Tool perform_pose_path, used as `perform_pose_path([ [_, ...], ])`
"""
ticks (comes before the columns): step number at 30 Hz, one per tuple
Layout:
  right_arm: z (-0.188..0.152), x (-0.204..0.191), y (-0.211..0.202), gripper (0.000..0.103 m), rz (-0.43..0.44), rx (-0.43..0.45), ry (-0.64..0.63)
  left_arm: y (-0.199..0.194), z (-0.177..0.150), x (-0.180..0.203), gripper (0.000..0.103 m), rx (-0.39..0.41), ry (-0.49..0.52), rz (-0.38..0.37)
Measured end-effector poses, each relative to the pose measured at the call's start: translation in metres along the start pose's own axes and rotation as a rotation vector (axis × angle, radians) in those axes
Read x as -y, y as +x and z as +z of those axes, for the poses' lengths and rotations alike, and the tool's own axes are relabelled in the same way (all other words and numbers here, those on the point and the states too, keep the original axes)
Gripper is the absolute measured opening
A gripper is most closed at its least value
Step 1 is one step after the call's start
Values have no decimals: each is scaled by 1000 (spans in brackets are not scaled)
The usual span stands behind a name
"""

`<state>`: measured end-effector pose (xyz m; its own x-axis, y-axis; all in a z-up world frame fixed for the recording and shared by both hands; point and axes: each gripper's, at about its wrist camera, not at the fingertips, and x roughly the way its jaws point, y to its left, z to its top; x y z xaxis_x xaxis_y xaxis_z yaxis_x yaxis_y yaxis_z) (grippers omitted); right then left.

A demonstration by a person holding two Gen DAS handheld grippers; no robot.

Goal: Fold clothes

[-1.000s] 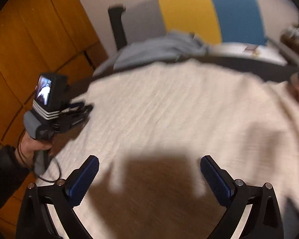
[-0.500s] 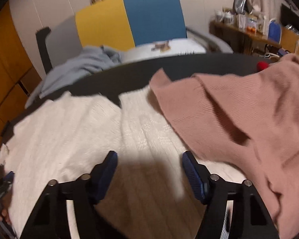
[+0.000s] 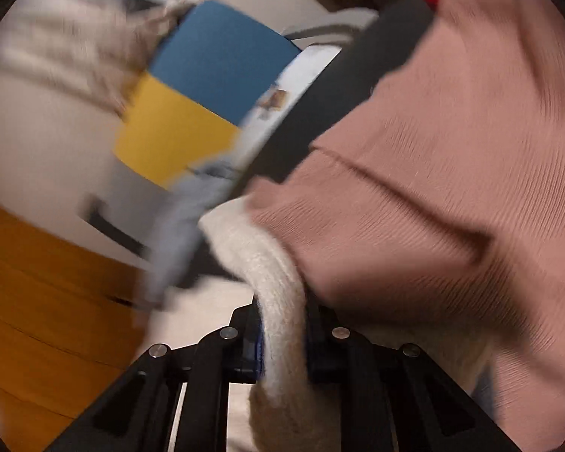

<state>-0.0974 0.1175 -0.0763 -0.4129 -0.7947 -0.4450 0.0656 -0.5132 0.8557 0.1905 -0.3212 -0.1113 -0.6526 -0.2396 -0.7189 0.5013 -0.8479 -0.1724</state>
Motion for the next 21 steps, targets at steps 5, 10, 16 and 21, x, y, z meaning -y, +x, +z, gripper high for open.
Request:
perform_pose_path([
  [5,-31,-63,25,18,297,-105,-42,-1,1,-8,35,-1,-6,-18],
  [10,-117,-154,68,47,245,-307,-456,-2,2,-17,34,-7,-27,-44],
  [16,-203,-169,60,77,106,-292,-792,-2,16,-26,37,-86,-73,-111],
  [21,-227,-142,37,83,56,-324,-905,4,46,-47,38,-137,-200,-245],
])
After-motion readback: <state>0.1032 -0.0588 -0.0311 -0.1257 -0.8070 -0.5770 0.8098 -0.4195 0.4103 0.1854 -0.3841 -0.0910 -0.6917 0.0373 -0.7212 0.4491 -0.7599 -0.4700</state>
